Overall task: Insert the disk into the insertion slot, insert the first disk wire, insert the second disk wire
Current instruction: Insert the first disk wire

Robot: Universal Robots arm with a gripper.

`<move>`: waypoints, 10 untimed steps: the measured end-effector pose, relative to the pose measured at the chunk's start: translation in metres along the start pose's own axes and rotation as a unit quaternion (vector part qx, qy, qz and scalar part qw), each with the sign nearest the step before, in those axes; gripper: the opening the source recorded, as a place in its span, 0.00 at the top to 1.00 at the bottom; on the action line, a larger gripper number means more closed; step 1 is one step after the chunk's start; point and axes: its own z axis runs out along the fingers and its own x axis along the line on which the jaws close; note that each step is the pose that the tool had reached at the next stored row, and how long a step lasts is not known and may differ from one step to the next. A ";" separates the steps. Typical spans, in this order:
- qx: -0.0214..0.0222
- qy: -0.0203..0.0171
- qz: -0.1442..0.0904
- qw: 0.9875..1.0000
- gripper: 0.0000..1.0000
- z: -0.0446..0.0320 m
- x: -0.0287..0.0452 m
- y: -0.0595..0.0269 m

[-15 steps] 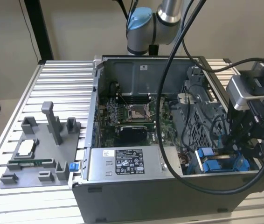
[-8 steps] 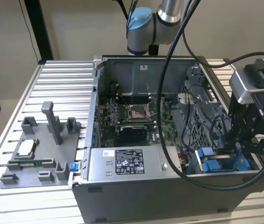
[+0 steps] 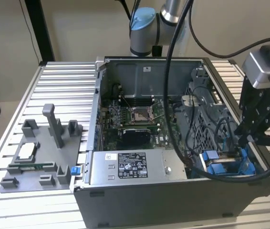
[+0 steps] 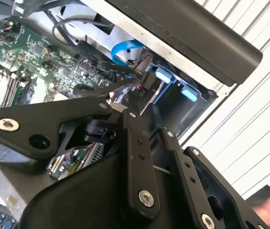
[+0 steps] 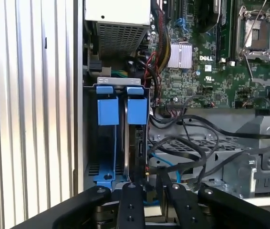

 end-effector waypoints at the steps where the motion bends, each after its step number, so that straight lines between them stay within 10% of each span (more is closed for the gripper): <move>1: 0.000 0.000 0.000 1.000 1.00 -0.0030 -0.0005 0.0000; 10: 0.000 0.000 0.000 1.000 1.00 -0.0061 -0.0010 -0.0007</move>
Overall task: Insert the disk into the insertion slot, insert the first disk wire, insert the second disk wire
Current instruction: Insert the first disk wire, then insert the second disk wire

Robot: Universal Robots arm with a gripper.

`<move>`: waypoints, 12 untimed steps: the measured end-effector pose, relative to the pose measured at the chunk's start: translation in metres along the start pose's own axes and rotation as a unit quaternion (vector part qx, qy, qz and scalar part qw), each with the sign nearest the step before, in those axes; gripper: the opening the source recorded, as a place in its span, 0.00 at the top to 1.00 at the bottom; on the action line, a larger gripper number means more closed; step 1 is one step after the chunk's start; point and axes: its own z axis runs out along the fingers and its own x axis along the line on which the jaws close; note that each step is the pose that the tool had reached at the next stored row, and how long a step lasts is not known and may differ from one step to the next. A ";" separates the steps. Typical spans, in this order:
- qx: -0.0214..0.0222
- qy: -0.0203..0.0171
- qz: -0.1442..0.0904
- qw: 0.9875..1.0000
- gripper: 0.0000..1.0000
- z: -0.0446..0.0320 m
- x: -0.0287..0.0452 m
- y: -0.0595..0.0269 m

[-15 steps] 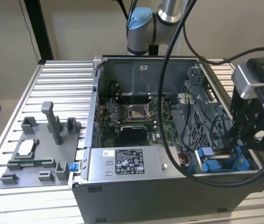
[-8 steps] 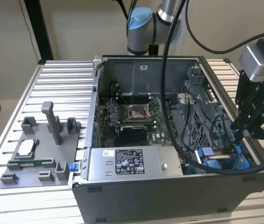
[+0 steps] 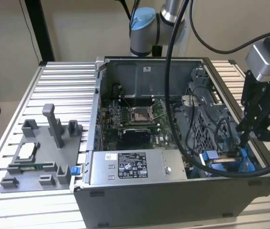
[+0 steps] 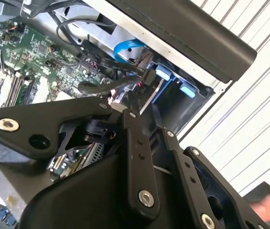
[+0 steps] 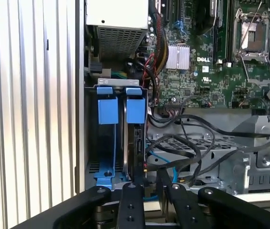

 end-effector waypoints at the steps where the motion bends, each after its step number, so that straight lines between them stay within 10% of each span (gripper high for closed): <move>1: 0.000 0.000 0.000 1.000 1.00 0.0000 0.0000 -0.0014; 12: -0.005 0.000 0.001 1.000 1.00 0.0001 -0.0003 -0.0225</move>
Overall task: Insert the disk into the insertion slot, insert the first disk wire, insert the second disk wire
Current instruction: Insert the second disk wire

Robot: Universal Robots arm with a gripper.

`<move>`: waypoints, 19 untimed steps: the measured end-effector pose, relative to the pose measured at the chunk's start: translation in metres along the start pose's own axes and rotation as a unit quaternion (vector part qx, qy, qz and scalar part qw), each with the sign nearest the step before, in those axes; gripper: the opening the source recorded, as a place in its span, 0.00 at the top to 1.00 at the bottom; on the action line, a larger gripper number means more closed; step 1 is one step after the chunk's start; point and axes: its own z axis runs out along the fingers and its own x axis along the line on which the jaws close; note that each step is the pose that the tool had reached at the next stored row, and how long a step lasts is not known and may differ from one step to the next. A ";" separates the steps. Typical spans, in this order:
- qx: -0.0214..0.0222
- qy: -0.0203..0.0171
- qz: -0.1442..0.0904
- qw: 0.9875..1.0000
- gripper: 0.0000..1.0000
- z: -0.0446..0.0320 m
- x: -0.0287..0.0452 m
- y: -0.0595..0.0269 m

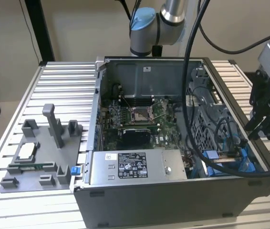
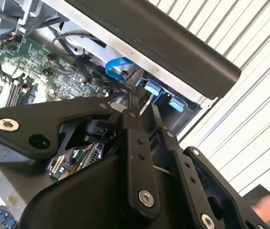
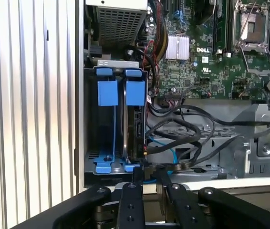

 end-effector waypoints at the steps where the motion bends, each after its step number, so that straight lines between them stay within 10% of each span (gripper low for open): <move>1: 0.000 0.000 0.000 1.000 1.00 0.0000 0.0000 -0.0008; 6: -0.001 0.000 0.000 1.000 1.00 0.0003 0.0001 -0.0013; 19: -0.044 0.001 0.001 0.999 1.00 0.0083 0.0011 -0.0186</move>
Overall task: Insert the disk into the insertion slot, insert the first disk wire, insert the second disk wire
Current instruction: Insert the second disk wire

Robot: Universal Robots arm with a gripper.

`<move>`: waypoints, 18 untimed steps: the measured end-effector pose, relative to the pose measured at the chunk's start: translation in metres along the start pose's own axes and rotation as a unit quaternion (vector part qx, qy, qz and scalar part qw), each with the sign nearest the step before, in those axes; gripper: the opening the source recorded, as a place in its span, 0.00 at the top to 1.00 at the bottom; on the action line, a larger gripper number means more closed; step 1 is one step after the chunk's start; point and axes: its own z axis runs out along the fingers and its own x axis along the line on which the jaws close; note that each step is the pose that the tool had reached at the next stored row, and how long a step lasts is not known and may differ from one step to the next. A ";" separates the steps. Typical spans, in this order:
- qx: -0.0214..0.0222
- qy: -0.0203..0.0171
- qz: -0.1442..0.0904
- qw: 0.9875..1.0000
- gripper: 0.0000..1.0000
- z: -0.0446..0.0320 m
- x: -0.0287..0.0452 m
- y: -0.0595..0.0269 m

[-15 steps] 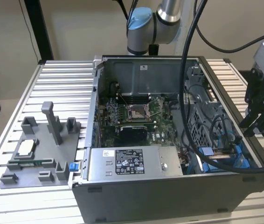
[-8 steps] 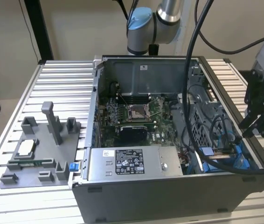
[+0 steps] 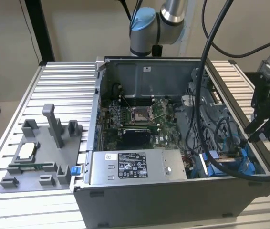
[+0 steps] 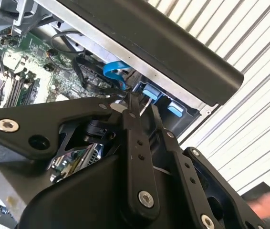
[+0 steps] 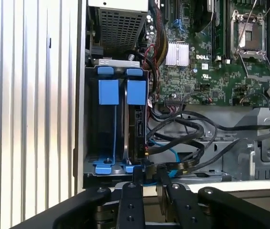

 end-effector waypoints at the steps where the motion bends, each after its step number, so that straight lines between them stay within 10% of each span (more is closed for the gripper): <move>1: -0.008 0.000 0.000 1.000 1.00 0.0009 0.0001 -0.0020; 12: -0.017 0.000 -0.005 1.000 1.00 0.0067 0.0011 -0.0053; 13: -0.018 0.000 -0.005 1.000 0.00 0.0072 0.0012 -0.0056; 18: -0.019 0.000 -0.005 1.000 0.00 0.0105 0.0017 -0.0081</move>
